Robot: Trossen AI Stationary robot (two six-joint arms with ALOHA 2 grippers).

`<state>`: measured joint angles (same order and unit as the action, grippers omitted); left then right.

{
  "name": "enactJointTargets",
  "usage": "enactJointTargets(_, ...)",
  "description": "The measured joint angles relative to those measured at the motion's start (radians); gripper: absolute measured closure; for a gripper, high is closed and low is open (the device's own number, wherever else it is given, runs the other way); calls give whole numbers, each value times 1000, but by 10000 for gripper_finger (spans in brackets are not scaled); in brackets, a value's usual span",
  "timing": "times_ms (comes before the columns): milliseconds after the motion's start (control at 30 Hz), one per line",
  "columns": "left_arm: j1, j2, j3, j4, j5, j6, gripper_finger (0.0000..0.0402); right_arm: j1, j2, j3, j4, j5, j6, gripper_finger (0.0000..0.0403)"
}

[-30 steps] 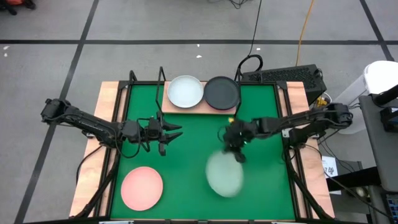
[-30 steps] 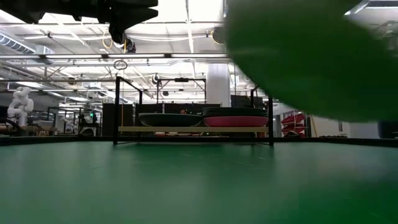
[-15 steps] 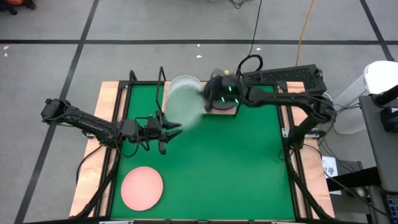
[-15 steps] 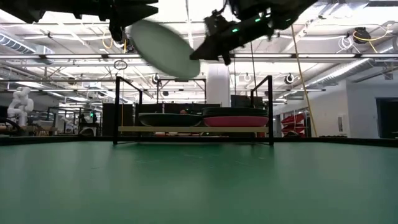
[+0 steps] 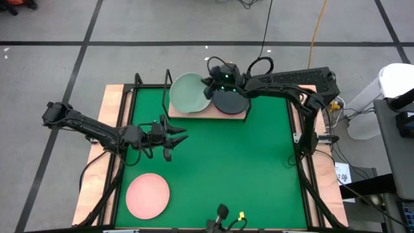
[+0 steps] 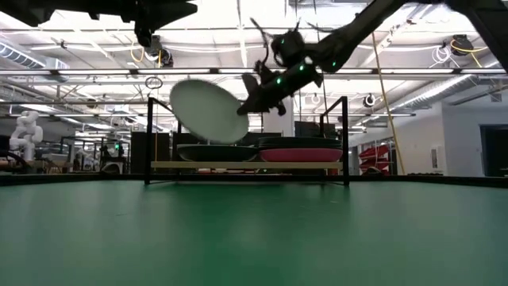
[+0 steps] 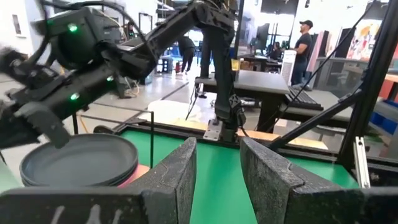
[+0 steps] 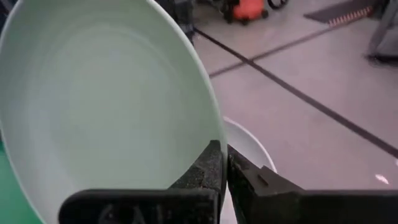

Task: Place and stack plates onto a shelf
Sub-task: Stack the light green plate on top of the white plate on the shelf

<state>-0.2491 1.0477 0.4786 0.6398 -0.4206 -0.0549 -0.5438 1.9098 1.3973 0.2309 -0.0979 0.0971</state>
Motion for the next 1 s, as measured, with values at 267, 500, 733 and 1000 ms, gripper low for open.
enactJointTargets(267, 1, 0, 0, -31, 0, -1, 273, -35, 25, 10, -41, 22, -2, 403)
enactJointTargets(500, 1, 0, 0, -48, -1, -9, 273, -36, 24, 9, -42, 47, -32, 395)
enactJointTargets(733, 1, 0, 0, -55, -1, -21, 273, -38, 24, 9, -74, 49, -58, 392)
enactJointTargets(1000, 1, 0, 0, -62, -1, -55, 273, -37, 16, 8, -105, 46, -77, 344)
